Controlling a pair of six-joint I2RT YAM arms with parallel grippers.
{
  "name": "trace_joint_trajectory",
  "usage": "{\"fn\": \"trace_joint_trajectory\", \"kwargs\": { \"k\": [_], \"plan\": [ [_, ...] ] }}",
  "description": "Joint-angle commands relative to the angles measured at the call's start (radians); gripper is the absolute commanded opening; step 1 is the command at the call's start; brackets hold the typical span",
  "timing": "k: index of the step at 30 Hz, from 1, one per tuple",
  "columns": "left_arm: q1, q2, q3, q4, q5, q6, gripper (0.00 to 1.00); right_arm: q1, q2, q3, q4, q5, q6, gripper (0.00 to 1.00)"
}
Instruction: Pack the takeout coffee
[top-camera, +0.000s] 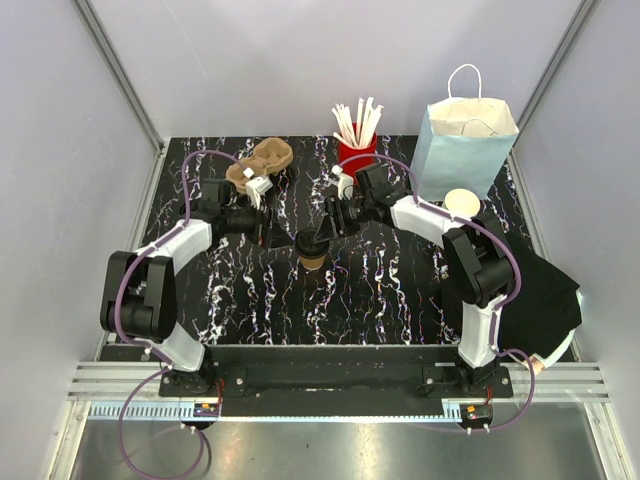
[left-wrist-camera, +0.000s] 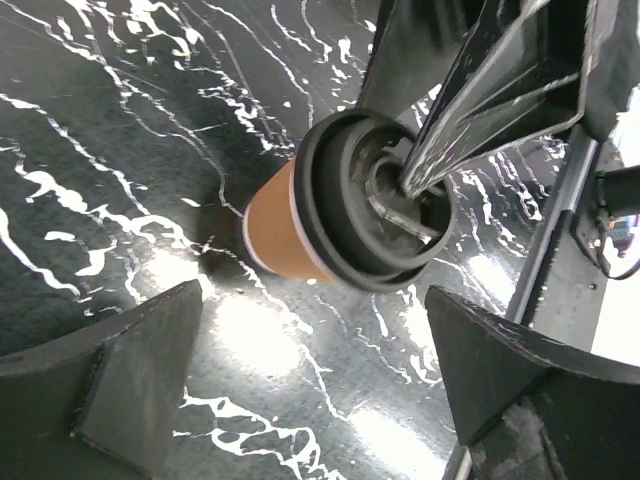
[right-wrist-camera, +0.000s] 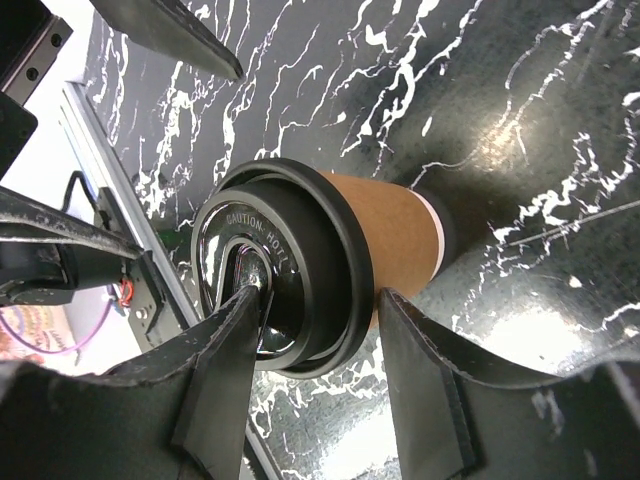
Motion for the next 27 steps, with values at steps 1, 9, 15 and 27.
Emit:
{"fn": "trace_joint_trajectory", "kwargs": {
  "k": [1,9,15,27],
  "plan": [
    [-0.005,0.015,-0.006,0.066,0.050,-0.030,0.88,0.028,-0.001,0.030,-0.034,0.066,-0.044,0.56],
    [-0.005,0.052,-0.012,0.066,0.053,-0.047,0.65,0.031,0.008,0.034,-0.044,0.088,-0.052,0.56],
    [-0.003,0.087,0.003,0.063,0.057,-0.063,0.57,0.032,0.010,0.039,-0.048,0.088,-0.052,0.56],
    [-0.005,0.160,0.038,0.035,0.042,-0.099,0.51,0.034,0.024,0.039,-0.053,0.098,-0.056,0.56]
  ]
}}
